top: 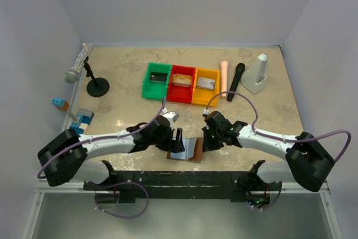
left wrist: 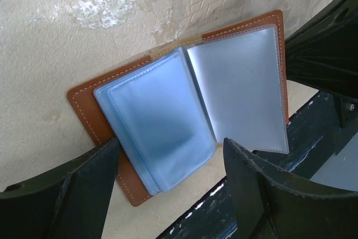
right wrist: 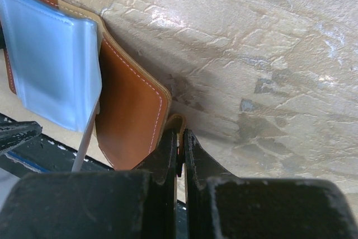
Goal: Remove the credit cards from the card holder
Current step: Remove the credit card from the card holder.
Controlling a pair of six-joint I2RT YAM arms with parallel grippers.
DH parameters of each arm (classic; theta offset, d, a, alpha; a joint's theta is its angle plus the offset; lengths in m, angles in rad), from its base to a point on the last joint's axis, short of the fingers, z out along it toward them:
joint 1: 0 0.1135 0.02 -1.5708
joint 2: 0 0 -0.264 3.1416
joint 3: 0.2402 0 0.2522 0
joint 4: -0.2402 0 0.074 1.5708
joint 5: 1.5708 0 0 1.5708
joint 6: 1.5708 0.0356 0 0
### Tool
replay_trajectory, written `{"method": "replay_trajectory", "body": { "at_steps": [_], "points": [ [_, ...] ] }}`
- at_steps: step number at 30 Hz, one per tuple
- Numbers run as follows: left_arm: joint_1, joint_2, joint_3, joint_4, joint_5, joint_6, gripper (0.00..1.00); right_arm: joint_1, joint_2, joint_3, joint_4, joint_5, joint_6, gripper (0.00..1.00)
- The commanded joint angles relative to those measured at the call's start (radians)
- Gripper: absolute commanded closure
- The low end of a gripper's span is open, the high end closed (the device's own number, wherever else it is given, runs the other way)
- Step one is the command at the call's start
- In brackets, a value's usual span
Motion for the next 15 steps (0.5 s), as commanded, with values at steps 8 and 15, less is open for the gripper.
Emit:
{"method": "replay_trajectory", "body": {
  "at_steps": [8, 15],
  "points": [
    [-0.007, 0.009, 0.035, 0.126, 0.136, 0.034, 0.21, -0.001, 0.015, 0.027, 0.053, -0.033, -0.007, 1.0],
    [-0.017, 0.0, 0.076, 0.176, 0.197, 0.045, 0.22, -0.001, 0.017, 0.024, 0.058, -0.033, -0.002, 1.0]
  ]
}}
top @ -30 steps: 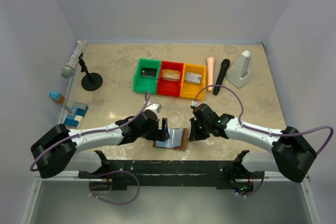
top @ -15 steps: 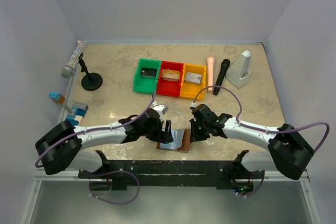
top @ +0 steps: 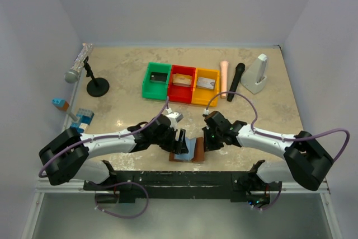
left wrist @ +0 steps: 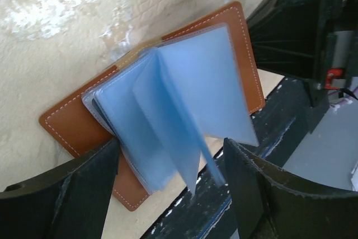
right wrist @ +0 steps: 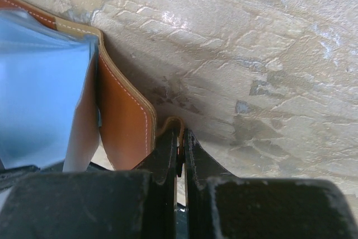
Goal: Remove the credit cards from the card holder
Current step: Remove the credit card from the card holder.
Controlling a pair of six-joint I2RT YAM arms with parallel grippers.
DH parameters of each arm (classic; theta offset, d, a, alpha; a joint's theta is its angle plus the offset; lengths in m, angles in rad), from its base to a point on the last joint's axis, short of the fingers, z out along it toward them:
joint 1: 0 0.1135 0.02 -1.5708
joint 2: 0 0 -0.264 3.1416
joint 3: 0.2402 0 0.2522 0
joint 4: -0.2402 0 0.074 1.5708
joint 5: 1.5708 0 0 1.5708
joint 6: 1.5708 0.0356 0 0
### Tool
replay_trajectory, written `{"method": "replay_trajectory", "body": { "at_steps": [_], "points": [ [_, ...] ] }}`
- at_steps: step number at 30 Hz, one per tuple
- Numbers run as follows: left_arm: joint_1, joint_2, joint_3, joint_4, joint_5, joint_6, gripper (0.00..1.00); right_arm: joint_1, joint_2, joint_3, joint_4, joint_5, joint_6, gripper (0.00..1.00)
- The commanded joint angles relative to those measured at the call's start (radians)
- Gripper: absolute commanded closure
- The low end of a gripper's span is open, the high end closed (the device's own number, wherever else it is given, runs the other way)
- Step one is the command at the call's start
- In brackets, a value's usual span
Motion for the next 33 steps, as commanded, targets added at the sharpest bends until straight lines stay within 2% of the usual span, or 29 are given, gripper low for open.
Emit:
{"method": "replay_trajectory", "body": {
  "at_steps": [1, 10, 16, 21, 25, 33],
  "points": [
    [-0.021, -0.01, 0.078, 0.113, 0.093, 0.02, 0.22, 0.003, -0.002, 0.022, 0.057, -0.031, -0.001, 1.0],
    [-0.042, 0.033, 0.15, 0.109, 0.113, 0.021, 0.22, 0.001, -0.012, -0.009, 0.071, -0.025, 0.006, 1.0],
    [-0.045, 0.027, 0.147, 0.084, 0.089, 0.024, 0.23, -0.002, -0.013, -0.018, 0.08, -0.025, 0.006, 1.0],
    [-0.045, -0.013, 0.121, 0.035, 0.009, 0.029, 0.23, -0.005, -0.024, -0.021, 0.075, -0.025, 0.003, 1.0],
    [-0.045, -0.042, 0.11, -0.076, -0.123, 0.04, 0.23, -0.005, -0.062, -0.024, 0.069, -0.027, -0.005, 1.0],
    [-0.05, -0.002, 0.155, -0.183, -0.262, 0.069, 0.22, -0.005, -0.108, -0.006, 0.048, -0.025, -0.027, 1.0]
  ]
}}
